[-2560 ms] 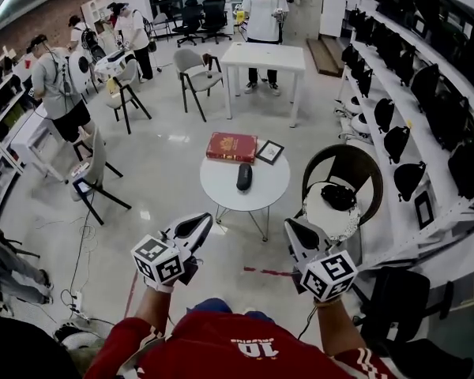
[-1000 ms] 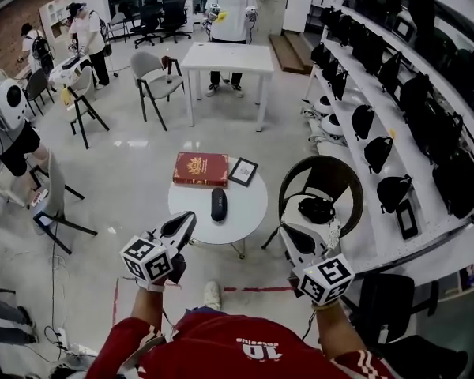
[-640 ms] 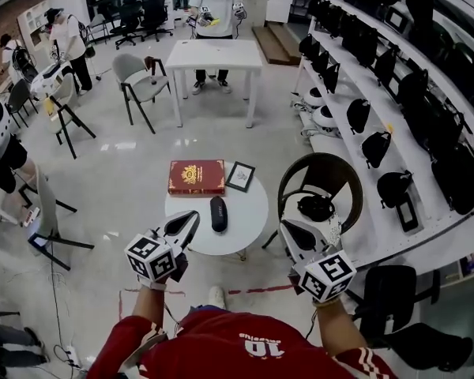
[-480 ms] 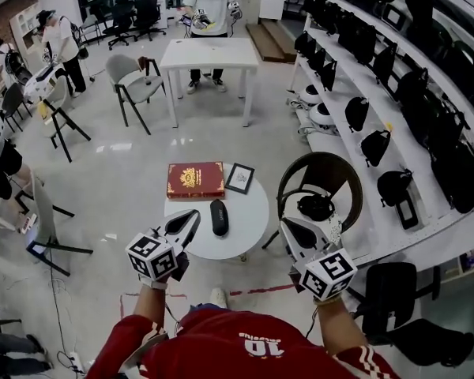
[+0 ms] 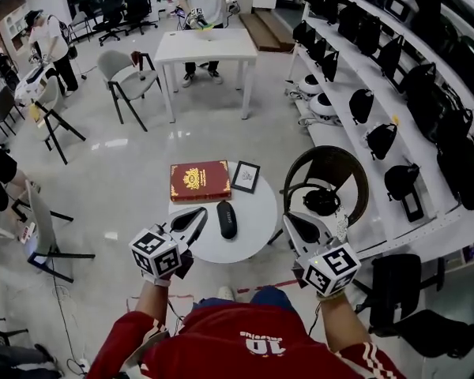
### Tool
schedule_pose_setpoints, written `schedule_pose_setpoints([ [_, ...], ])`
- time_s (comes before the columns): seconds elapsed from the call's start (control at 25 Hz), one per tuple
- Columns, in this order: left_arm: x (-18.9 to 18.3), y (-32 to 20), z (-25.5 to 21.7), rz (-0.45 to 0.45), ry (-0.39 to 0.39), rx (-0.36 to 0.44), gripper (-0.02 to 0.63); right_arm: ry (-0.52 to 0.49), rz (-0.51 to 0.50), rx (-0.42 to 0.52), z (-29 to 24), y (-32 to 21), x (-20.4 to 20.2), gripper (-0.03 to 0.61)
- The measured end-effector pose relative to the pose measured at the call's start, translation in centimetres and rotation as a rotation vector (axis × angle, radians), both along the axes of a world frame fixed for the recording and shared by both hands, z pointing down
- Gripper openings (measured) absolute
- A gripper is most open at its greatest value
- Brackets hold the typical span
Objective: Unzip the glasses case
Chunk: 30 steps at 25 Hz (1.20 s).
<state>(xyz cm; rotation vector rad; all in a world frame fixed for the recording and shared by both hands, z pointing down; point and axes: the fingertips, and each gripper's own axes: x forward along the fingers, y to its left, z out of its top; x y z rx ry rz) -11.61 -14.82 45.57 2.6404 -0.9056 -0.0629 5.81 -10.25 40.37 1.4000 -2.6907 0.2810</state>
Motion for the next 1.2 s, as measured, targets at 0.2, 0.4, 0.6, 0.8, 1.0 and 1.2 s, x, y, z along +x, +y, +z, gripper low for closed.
schedule_pose_setpoints([
  [0.2, -0.2, -1.9, 0.6, 0.008, 0.005, -0.005, 0.002, 0.009, -0.003, -0.021, 0.8, -1.5, -0.3, 0.015],
  [0.4, 0.2, -4.1, 0.2, 0.008, -0.030, 0.014, 0.002, 0.016, -0.026, -0.029, 1.2, -3.1, -0.5, 0.015],
  [0.6, 1.0, -5.1, -0.7, 0.006, -0.046, 0.033, 0.002, -0.004, -0.053, -0.014, 0.6, -5.3, -0.4, 0.015],
  [0.8, 1.0, -6.1, -1.4, -0.015, -0.050, 0.043, 0.002, -0.012, -0.068, 0.003, 0.2, -6.7, -0.8, 0.015],
  [1.0, 1.0, -6.9, -1.0, -0.023, -0.036, 0.042, 0.002, -0.014, -0.065, 0.000, 0.6, -7.1, -0.4, 0.015],
  [1.2, 1.4, -6.8, -1.0, -0.004, -0.035, 0.046, 0.045, -0.007, -0.064, -0.007, 0.9, -6.9, -0.3, 0.015],
])
